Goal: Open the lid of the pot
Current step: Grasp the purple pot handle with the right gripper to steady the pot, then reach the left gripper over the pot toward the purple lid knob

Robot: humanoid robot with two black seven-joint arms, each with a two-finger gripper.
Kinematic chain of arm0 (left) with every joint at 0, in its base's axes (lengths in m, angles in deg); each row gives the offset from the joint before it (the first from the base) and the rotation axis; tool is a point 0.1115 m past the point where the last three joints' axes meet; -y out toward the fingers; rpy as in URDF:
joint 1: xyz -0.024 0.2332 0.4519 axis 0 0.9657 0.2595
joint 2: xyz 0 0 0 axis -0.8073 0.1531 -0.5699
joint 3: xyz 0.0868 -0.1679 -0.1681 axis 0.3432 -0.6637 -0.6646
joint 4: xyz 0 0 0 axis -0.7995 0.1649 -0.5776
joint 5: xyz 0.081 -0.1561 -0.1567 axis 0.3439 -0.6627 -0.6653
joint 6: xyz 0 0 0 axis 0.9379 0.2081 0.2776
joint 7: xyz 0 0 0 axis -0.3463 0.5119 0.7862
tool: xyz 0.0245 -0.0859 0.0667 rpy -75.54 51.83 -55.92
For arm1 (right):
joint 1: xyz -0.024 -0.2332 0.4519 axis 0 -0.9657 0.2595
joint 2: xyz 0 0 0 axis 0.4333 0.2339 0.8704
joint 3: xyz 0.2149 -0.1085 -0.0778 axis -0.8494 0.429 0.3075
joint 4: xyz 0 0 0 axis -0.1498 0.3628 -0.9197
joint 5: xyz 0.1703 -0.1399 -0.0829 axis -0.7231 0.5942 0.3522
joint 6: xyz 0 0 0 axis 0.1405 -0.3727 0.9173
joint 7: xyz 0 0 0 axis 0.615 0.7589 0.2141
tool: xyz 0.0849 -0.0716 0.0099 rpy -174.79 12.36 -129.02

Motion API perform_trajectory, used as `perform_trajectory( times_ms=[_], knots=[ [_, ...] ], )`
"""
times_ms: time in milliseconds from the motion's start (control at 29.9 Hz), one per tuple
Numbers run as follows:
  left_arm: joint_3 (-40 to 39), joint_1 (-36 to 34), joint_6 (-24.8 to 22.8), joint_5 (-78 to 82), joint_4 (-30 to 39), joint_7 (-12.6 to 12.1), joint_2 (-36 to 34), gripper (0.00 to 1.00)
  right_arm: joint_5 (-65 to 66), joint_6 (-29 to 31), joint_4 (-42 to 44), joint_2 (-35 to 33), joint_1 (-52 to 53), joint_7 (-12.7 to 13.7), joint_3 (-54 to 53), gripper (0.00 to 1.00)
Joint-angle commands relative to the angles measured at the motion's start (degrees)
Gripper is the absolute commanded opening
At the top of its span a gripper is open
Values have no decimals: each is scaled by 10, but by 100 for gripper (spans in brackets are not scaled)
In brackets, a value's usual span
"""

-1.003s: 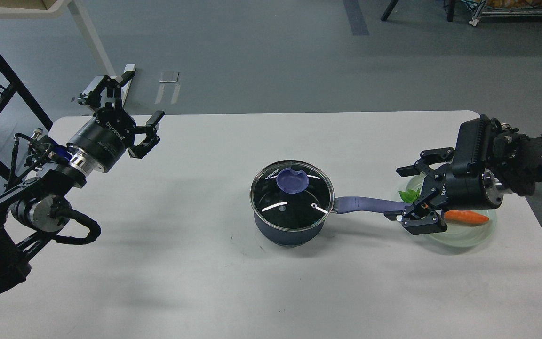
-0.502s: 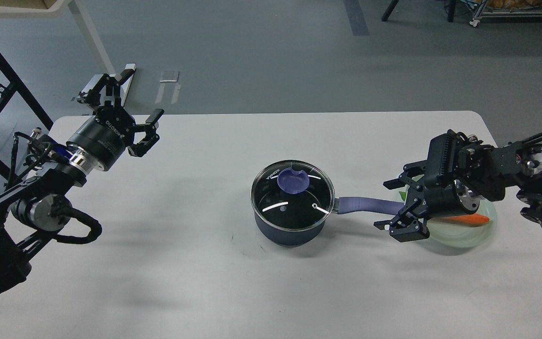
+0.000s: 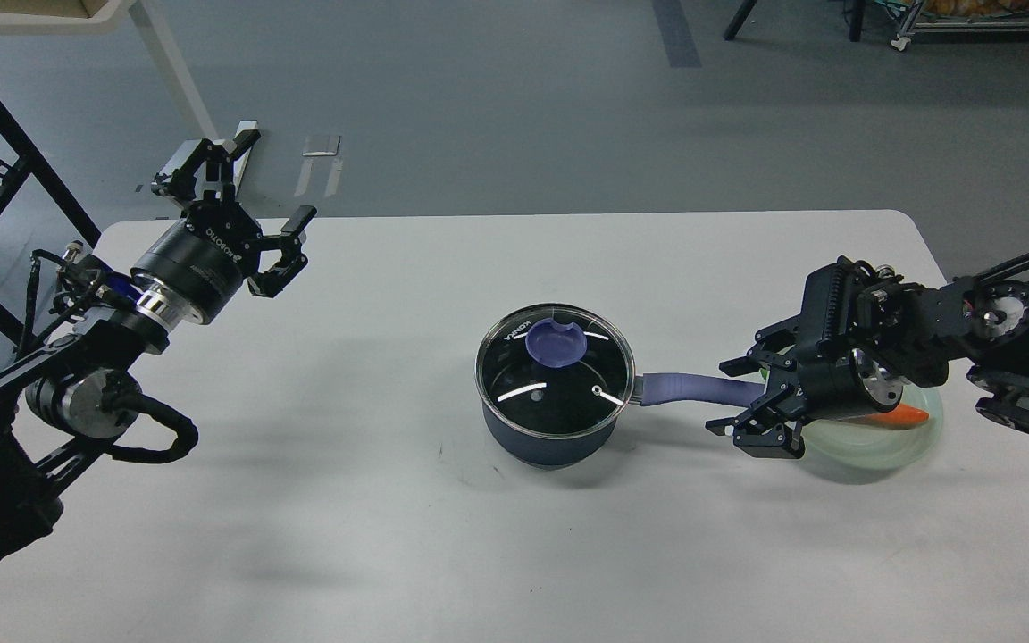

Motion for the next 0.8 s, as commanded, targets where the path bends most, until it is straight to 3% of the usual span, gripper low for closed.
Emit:
perform_trajectory(
  times_ms=[0,368,669,769],
  knots=[
    [0,0,0,0,1,0,0,99,0,-1,3,3,-1,0,2,58],
    [0,0,1,0,2,0,0,99,0,-10,8,5,-3,0,2,45],
    [1,0,1,10,7,0,0,99,-2,-10,8,4,-3,0,3,29],
    [1,-1,-1,33,7,0,-1,99,-6,-10,9,4,-3,0,3,29]
  ],
)
